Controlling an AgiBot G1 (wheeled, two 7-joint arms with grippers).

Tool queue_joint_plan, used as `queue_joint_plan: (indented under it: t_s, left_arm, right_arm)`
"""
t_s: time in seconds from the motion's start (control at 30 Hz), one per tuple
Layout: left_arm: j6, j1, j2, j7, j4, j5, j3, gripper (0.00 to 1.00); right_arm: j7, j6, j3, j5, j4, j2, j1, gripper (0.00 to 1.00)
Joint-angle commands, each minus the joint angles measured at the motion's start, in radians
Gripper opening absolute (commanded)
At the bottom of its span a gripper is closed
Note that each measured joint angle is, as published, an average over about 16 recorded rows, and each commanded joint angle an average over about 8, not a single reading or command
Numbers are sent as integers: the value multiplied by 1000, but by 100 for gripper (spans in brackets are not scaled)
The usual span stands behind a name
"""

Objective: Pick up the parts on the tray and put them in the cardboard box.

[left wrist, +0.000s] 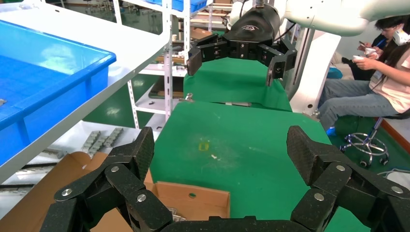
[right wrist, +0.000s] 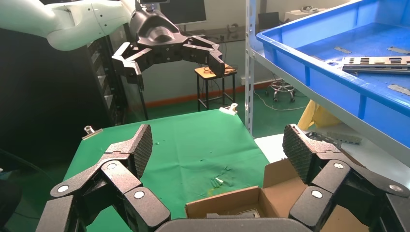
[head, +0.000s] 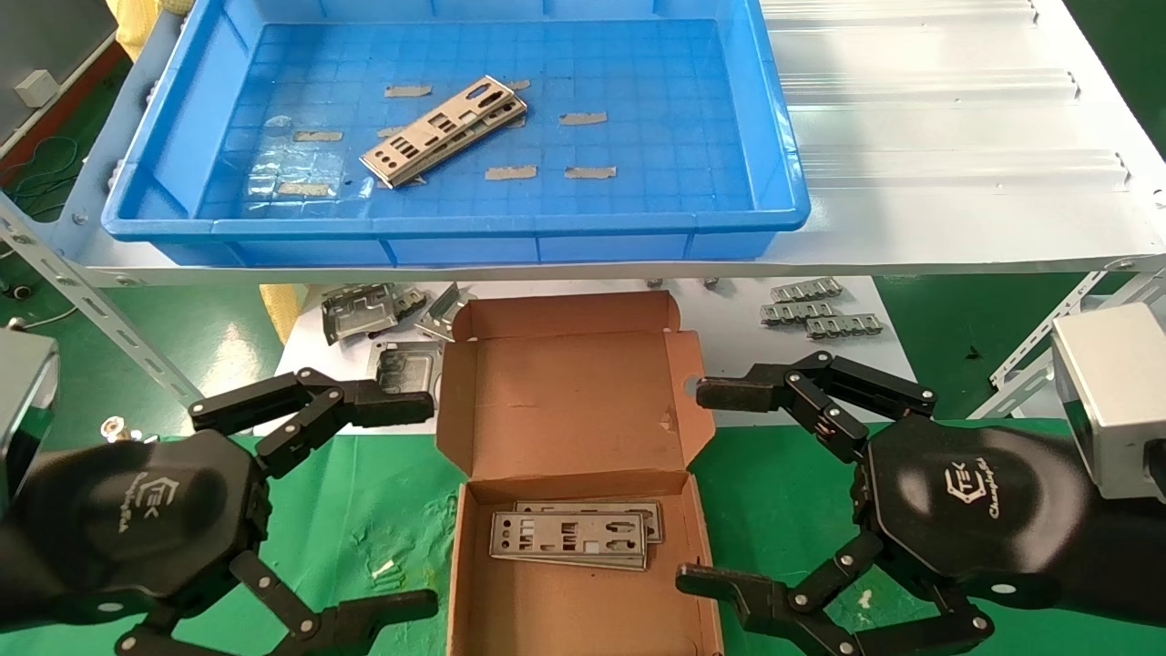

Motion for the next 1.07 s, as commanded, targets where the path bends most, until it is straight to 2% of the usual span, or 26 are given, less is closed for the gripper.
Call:
queue_joint_plan:
  t_s: [0.03,1.07]
  left_arm:
    - [0,0,0,0,0,0,0,100]
    - [0,0,0,0,0,0,0,100]
  right_arm:
    - [0,0,0,0,0,0,0,100]
    - [0,0,0,0,0,0,0,100]
